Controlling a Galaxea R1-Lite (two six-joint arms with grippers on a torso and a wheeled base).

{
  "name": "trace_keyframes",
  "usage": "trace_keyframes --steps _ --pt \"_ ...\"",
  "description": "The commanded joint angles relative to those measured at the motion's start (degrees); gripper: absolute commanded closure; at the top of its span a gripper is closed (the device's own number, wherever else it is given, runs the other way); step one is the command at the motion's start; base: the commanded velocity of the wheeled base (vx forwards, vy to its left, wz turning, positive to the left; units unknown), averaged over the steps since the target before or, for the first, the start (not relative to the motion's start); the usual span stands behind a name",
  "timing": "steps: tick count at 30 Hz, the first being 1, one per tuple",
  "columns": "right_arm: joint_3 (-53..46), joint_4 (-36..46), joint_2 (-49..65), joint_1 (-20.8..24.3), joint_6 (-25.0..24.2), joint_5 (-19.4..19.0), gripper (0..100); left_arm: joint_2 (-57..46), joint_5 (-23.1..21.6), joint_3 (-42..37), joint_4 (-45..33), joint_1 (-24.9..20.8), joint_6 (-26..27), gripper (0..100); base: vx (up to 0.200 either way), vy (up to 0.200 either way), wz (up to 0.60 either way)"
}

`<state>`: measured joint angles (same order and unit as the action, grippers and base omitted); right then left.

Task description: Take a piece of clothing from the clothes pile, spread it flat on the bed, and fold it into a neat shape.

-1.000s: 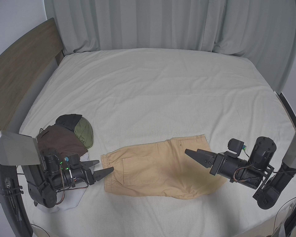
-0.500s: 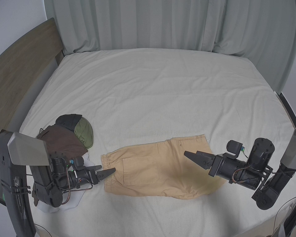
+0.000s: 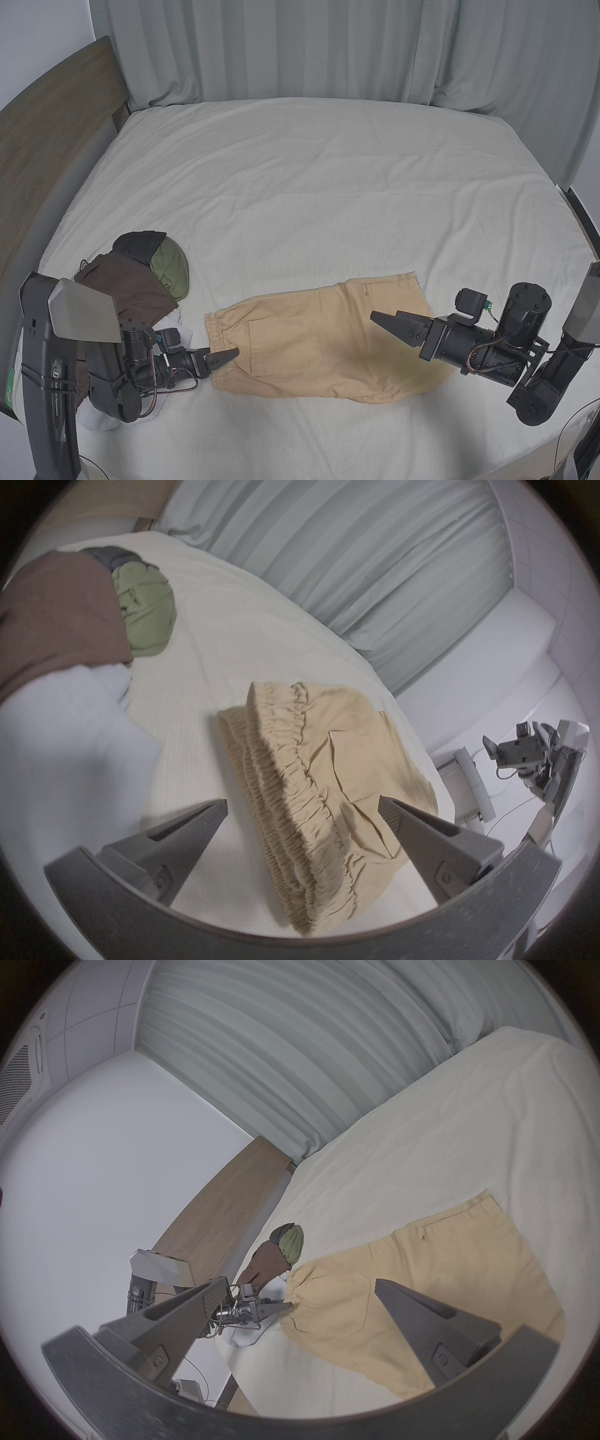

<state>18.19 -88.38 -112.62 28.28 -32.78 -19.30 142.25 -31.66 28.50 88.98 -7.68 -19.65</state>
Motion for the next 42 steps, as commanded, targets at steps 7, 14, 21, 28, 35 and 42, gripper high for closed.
trace_keyframes --steps 7,14,21,28,35,42 --pt "0.0 -0.04 -0.5 0.02 0.0 -0.04 0 1.62 1.86 1.56 0.14 -2.25 -8.74 0 0.0 0.0 0.0" --pt "-0.08 -0.04 -0.5 0.02 0.0 -0.04 0 2.06 5.56 2.0 0.14 -5.15 -11.73 0 0.0 0.0 0.0" --pt "-0.08 -0.04 -0.5 0.02 0.0 -0.04 0 2.42 6.61 1.82 0.14 -5.77 -11.73 0 0.0 0.0 0.0" --pt "-0.08 -0.04 -0.5 0.19 0.0 -0.04 0 2.33 7.05 1.91 0.14 -5.42 -11.73 0 0.0 0.0 0.0" --pt "-0.08 0.05 -0.5 0.11 0.0 -0.04 0 2.42 6.87 2.08 0.14 -5.42 -11.81 100 0.0 0.0 0.0" --pt "-0.08 -0.04 -0.5 0.11 0.0 -0.04 0 2.42 6.79 2.26 0.14 -5.33 -11.81 100 0.0 0.0 0.0"
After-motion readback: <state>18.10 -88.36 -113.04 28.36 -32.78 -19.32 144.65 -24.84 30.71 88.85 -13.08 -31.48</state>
